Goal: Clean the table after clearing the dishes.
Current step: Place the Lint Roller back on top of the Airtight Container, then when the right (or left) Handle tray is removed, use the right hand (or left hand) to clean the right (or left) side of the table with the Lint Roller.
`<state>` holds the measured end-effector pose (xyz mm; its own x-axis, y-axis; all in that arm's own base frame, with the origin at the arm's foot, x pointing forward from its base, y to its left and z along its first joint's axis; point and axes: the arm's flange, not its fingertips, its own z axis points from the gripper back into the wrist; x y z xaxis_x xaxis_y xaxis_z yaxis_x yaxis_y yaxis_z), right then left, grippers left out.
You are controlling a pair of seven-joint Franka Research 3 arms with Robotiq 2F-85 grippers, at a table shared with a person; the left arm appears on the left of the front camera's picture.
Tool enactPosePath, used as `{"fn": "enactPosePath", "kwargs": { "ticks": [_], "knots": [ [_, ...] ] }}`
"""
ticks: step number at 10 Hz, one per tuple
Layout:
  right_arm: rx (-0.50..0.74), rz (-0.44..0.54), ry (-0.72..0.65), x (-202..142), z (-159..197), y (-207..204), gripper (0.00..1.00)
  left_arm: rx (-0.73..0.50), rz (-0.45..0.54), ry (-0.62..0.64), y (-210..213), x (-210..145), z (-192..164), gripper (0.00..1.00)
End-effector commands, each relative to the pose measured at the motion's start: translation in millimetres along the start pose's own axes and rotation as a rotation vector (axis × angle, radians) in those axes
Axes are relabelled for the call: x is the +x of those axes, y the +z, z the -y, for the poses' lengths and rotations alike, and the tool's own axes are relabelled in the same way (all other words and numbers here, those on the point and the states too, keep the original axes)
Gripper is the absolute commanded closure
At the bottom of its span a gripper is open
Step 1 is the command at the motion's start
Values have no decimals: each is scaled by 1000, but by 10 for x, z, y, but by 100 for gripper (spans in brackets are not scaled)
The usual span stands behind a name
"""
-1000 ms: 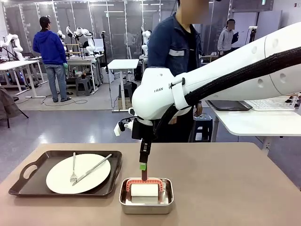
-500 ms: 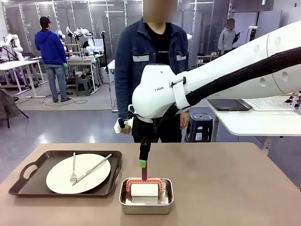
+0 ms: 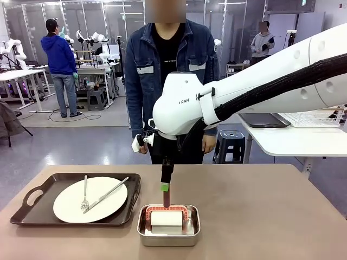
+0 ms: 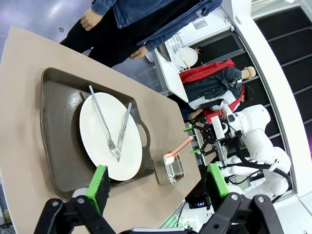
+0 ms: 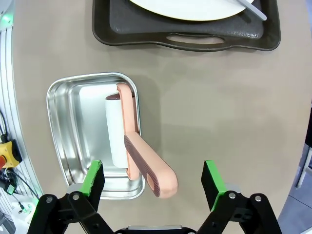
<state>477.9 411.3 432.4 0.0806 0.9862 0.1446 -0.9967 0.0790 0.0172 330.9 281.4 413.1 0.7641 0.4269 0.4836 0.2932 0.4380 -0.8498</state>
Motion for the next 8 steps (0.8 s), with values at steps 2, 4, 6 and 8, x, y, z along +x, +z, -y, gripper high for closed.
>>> {"fn": "enactPosePath", "kwargs": {
  "ticks": [2, 4, 6, 8],
  "knots": [
    [1, 1, 1, 9, -15, 11, 0, -6, -5, -4, 34, -23, 7, 0],
    [1, 1, 1, 9, -15, 11, 0, -6, -5, -4, 34, -23, 7, 0],
    [1, 1, 1, 9, -15, 11, 0, -6, -5, -4, 34, -23, 7, 0],
    [1, 1, 1, 9, -15, 11, 0, -6, -5, -4, 34, -23, 7, 0]
  ]
}}
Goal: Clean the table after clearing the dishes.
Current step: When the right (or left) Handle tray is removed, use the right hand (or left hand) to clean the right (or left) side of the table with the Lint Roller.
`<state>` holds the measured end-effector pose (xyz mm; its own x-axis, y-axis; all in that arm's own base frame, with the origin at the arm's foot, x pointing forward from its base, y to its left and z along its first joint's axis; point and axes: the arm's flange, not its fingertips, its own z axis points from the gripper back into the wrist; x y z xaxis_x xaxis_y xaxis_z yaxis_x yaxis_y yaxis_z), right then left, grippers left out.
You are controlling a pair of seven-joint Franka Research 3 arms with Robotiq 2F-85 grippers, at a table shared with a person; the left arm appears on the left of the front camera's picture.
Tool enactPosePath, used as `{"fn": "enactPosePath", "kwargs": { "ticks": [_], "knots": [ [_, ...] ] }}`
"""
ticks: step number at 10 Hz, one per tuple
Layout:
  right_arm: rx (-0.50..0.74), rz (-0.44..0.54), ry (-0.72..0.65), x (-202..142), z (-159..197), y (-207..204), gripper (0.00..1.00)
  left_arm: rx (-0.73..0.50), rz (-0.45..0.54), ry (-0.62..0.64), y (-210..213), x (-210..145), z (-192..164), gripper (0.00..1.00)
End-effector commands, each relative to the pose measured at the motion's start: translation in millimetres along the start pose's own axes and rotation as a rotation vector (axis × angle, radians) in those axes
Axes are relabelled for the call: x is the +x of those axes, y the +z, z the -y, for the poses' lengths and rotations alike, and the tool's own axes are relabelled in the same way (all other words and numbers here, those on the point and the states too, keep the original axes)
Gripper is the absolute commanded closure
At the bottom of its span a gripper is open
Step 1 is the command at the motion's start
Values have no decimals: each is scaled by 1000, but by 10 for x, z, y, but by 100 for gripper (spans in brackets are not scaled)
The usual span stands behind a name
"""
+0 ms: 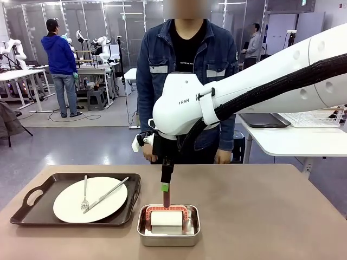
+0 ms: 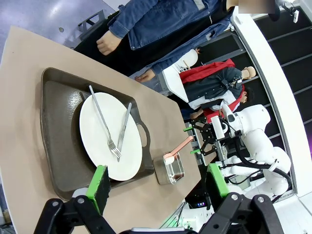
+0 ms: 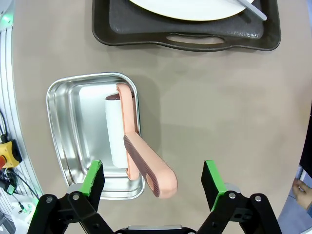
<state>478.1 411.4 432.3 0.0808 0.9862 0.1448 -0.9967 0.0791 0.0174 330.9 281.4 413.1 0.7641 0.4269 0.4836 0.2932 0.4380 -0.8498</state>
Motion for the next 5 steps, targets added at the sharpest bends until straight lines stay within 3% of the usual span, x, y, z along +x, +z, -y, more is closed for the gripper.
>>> {"fn": "enactPosePath", "kwargs": {
  "ticks": [1, 4, 5],
  "knots": [
    [0, 0, 0, 0, 0, 0, 0, -6, -5, -4, 34, -23, 7, 0],
    [233, 240, -161, -377, 275, 617, 0, -6, -5, -4, 34, -23, 7, 0],
    [315, 357, -238, -713, 385, 787, 0, -6, -5, -4, 34, -23, 7, 0]
  ]
}}
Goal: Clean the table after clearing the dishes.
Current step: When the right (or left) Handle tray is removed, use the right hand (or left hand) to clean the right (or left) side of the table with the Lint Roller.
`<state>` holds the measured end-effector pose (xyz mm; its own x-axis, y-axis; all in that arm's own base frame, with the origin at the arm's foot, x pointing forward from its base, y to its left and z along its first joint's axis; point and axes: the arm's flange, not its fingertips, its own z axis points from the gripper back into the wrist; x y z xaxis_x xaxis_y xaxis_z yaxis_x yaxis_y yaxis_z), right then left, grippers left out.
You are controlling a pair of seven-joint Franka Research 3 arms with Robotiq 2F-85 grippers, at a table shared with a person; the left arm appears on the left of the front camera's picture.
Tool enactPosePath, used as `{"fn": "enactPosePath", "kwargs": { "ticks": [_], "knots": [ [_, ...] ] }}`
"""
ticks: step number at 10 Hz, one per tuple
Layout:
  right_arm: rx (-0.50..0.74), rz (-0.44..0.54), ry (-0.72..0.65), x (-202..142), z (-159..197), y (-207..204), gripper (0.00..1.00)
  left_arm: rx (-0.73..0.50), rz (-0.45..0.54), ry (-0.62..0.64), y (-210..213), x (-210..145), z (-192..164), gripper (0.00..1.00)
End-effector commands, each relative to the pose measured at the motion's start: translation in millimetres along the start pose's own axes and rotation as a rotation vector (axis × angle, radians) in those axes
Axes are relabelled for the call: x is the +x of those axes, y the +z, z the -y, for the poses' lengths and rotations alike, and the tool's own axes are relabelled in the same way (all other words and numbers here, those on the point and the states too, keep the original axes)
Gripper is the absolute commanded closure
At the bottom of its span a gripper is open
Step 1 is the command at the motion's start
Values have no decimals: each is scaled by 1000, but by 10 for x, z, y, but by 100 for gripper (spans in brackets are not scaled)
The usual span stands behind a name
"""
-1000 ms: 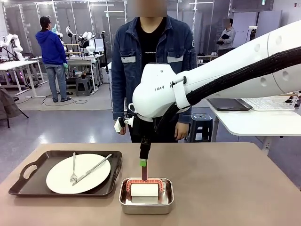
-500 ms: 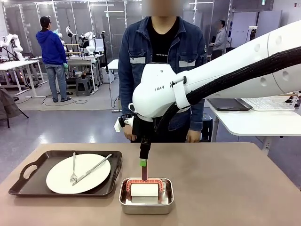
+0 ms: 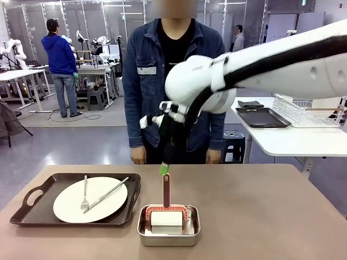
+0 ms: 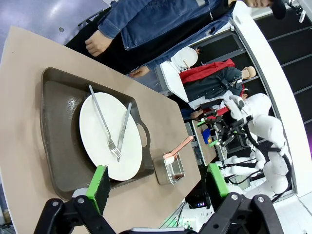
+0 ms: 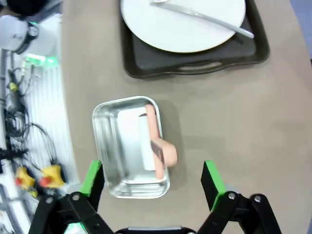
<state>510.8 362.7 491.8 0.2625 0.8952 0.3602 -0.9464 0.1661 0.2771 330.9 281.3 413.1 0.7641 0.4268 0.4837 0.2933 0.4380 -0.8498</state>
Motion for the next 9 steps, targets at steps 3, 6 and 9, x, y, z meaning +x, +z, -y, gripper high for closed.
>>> {"fn": "enactPosePath", "kwargs": {
  "ticks": [3, 6, 9],
  "knots": [
    [486, 434, -324, -1570, 406, 780, 0, -6, -5, -4, 34, -23, 7, 0],
    [723, 718, -531, -3175, 801, 954, 0, -6, -5, -4, 34, -23, 7, 0],
    [756, 893, -789, -4602, 897, 816, 0, -6, -5, -4, 34, -23, 7, 0]
  ]
}}
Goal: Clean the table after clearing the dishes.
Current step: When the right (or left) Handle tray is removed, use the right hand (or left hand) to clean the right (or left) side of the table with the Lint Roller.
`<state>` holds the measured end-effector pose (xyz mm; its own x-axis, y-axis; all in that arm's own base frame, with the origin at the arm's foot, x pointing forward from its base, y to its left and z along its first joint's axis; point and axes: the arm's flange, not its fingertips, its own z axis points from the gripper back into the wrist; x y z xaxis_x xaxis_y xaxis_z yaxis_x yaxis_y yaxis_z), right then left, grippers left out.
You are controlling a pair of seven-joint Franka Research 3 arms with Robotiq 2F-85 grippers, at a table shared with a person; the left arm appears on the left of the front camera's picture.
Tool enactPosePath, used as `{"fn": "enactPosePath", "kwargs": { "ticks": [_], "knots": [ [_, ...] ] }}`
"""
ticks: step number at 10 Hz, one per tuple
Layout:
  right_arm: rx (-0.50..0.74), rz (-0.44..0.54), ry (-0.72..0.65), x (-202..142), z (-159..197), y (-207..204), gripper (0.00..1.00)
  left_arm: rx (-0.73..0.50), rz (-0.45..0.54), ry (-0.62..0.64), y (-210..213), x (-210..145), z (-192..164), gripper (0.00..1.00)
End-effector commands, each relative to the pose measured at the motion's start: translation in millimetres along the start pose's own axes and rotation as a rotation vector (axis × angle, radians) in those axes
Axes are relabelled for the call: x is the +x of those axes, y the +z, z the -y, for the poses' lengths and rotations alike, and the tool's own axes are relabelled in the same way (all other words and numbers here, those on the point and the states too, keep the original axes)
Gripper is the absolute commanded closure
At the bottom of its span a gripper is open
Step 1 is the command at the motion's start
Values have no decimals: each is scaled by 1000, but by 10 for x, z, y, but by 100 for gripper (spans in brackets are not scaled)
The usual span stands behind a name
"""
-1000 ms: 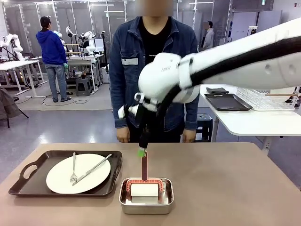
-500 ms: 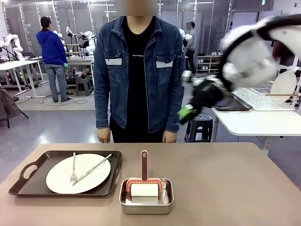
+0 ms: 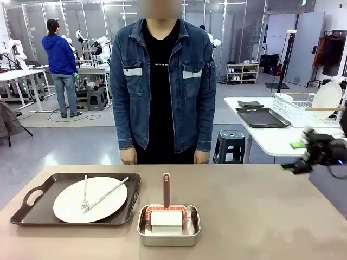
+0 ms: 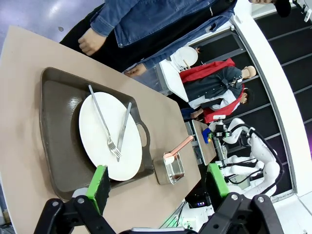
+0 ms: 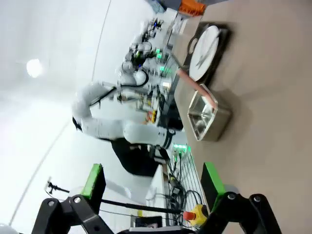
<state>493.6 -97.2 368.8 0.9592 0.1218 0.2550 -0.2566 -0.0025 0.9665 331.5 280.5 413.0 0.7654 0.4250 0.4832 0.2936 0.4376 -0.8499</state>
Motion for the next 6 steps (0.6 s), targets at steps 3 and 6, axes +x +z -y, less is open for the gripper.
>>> {"fn": "enactPosePath", "kwargs": {
  "ticks": [3, 6],
  "knots": [
    [-43, 281, -155, -825, 58, 689, 0, -6, -2, -4, 44, -24, 7, 0],
    [-100, 369, -197, -1038, -206, 924, 0, -6, -2, -4, 44, -24, 7, 0]
  ]
}}
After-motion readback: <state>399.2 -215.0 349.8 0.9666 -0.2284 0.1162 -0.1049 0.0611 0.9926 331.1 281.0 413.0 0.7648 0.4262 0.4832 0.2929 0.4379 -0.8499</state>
